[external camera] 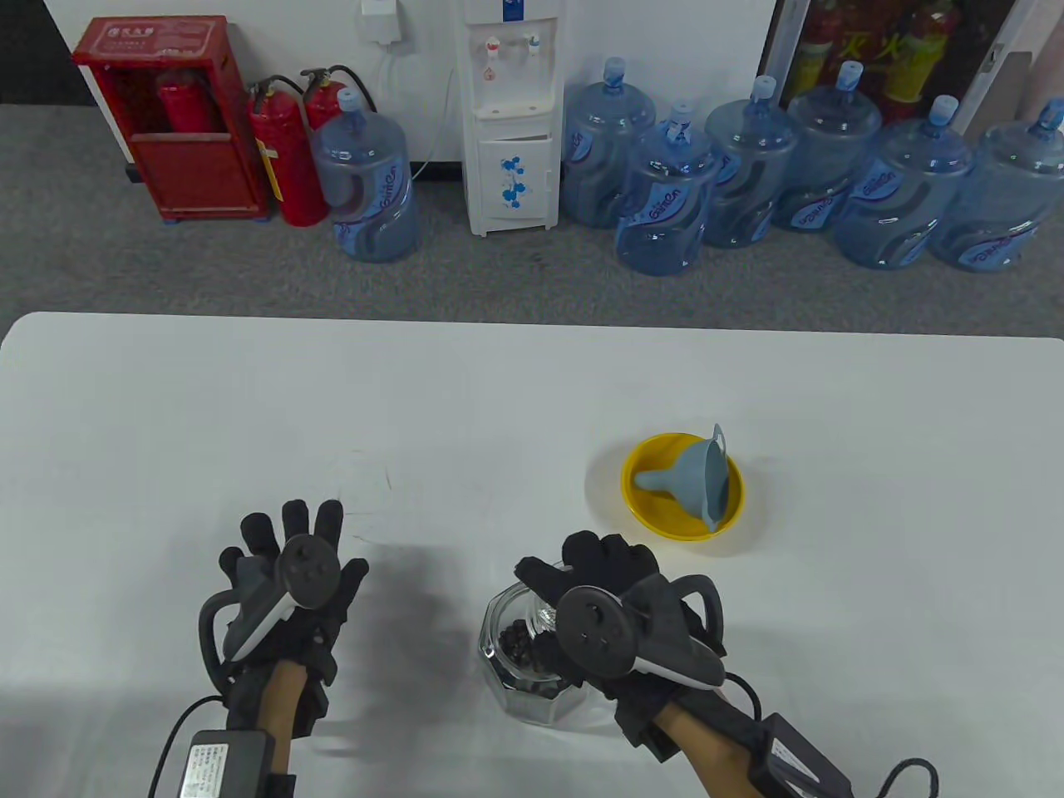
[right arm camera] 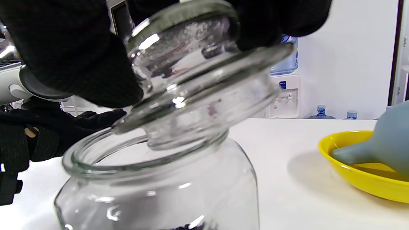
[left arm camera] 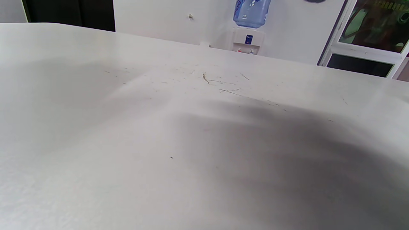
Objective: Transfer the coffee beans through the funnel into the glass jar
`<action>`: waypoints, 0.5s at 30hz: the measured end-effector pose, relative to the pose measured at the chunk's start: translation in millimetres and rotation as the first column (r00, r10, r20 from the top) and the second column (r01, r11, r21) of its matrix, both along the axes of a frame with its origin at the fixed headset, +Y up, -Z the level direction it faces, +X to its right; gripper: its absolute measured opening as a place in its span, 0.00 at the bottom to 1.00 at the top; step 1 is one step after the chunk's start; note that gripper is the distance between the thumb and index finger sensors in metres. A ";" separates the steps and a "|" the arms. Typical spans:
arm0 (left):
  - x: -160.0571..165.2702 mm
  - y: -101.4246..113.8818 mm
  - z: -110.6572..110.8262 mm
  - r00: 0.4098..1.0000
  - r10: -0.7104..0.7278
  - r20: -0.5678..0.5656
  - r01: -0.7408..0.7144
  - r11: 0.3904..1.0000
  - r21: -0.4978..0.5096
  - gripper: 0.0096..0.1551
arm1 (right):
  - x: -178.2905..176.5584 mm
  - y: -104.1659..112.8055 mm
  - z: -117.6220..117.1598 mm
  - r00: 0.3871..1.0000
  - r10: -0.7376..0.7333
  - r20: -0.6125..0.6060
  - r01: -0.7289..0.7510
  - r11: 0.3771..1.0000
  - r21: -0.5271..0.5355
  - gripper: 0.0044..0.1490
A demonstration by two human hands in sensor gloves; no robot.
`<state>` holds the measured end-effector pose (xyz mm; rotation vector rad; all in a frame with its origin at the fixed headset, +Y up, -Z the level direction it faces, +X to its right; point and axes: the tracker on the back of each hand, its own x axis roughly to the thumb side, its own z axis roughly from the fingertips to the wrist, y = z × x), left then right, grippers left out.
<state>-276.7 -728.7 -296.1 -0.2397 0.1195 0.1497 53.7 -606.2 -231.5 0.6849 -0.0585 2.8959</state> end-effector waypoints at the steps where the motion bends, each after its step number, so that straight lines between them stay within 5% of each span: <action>1: 0.4 0.1 0.0 1.000 0.003 0.000 -0.003 1.000 -0.001 0.41 | -0.6 -0.1 -0.1 1.000 -0.004 -0.003 0.004 1.000 -0.001 0.45; 15: 2.1 0.9 0.0 1.000 0.004 0.003 -0.004 1.000 0.004 0.41 | -15.8 -4.1 3.7 0.998 0.001 -0.058 -0.003 1.000 -0.023 0.46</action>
